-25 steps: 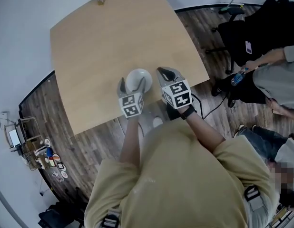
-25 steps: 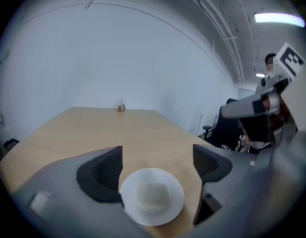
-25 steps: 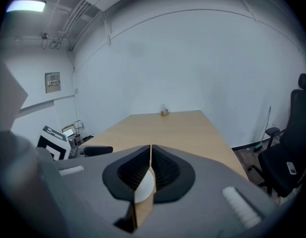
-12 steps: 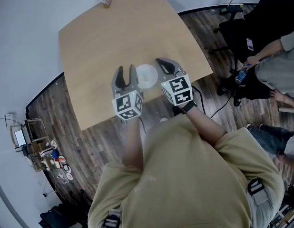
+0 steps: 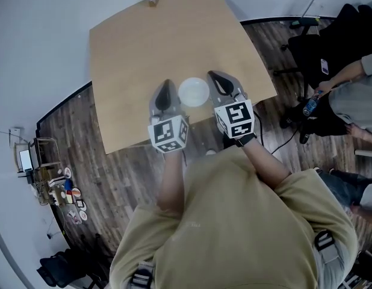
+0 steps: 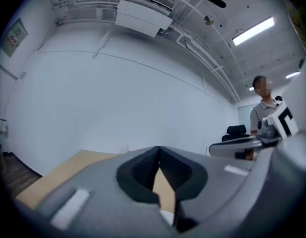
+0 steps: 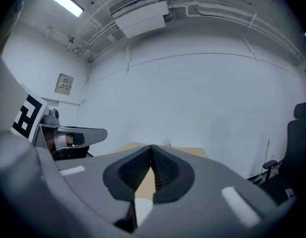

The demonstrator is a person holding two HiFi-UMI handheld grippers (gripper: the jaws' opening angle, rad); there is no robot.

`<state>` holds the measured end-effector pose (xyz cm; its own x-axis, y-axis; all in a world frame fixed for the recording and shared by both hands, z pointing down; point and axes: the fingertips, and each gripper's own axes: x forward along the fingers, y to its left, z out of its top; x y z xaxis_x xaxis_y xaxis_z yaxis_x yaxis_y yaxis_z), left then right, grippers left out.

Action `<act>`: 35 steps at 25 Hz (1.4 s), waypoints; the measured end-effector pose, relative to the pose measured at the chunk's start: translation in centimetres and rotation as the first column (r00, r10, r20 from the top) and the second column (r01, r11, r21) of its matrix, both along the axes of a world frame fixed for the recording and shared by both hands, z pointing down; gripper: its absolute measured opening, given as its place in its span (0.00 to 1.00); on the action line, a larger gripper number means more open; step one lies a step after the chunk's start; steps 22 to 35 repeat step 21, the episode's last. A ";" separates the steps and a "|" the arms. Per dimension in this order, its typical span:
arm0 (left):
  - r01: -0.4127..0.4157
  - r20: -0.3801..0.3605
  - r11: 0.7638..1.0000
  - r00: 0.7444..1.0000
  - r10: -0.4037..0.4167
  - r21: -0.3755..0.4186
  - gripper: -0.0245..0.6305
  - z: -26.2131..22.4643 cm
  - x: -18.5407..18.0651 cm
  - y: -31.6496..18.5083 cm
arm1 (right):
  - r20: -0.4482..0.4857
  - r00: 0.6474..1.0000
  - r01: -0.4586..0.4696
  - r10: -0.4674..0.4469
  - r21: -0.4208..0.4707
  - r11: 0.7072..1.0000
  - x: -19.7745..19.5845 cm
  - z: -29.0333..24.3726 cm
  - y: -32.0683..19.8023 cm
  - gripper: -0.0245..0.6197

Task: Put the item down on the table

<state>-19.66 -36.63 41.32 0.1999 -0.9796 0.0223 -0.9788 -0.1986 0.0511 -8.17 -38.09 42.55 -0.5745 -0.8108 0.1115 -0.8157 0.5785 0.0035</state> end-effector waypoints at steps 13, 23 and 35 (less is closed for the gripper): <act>-0.012 -0.013 0.997 1.000 0.011 -0.080 0.04 2.7 1.4 2.4 | -0.017 0.999 -0.027 0.027 -0.012 1.000 1.5 0.9 1.7 0.04; -0.068 -0.208 0.976 0.978 0.024 -0.205 0.04 7.4 -1.1 4.3 | -0.099 0.995 0.018 -0.026 -0.088 0.996 -1.6 4.4 3.9 0.05; -0.068 -0.208 0.976 0.978 0.024 -0.205 0.04 7.4 -1.1 4.3 | -0.099 0.995 0.018 -0.026 -0.088 0.996 -1.6 4.4 3.9 0.05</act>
